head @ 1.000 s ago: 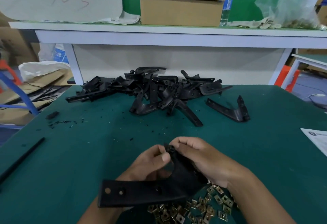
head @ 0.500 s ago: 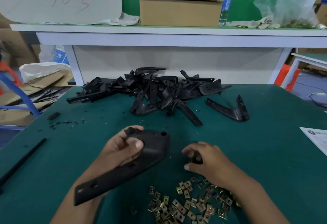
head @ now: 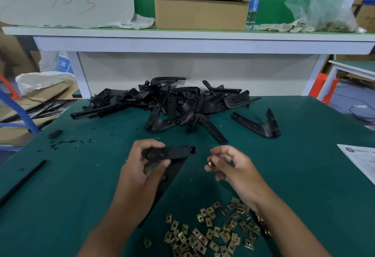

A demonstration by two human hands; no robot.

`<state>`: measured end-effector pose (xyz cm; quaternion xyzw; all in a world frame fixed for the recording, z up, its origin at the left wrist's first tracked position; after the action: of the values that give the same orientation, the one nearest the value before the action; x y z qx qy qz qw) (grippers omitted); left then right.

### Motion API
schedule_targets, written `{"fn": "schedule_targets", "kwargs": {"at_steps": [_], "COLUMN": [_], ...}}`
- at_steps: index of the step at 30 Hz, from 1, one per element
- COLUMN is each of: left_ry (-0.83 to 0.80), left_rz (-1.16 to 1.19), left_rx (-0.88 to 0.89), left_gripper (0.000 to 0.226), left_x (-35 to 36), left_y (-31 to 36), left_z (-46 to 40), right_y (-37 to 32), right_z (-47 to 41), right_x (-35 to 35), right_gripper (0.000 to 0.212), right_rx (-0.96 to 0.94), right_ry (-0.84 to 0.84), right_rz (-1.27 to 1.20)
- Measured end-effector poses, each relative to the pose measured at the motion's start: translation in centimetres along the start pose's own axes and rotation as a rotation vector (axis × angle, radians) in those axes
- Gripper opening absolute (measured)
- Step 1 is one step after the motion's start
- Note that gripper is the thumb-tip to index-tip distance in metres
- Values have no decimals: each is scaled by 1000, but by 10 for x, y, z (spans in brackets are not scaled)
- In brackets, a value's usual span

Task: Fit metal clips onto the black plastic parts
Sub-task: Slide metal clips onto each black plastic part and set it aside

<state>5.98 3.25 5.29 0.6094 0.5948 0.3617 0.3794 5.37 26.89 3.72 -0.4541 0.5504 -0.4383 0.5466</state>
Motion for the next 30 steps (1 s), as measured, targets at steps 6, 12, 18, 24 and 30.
{"fn": "schedule_targets", "kwargs": {"at_steps": [6,12,18,24,30], "left_ry": [-144,-157,-131,-130,-135], "left_rz": [-172,83,10,-15,-30], "left_rx": [-114,-307,-292,-289,-295], "left_gripper": [48,49,48,46,42], "left_x": [16,27,28,27,28], "left_y": [-11,-22,-31,-36,-38], "left_z": [13,13,13,13,12], "right_y": [2,-3,-1,-1,-3], "right_z": [-3,-2,-2,-3,-2], "right_x": [0,2,4,2,2], "right_gripper": [44,41,40,47,42], "right_rx": [80,112,97,66,46], "right_ry": [-48,-83,-95,-60,-30], "right_rz": [-323,-546,-486,-447,-432]}}
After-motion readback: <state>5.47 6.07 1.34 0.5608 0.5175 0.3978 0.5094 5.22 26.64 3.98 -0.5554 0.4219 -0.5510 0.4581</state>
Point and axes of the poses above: each hand's wrist, its own z-axis away from the middle knuckle, its own x-axis out of the palm, y = z × x, the point moved 2 cm from there along -z, towards the middle knuckle, and after that the axes turned 13 degrees about z, right-handed, at the moved point
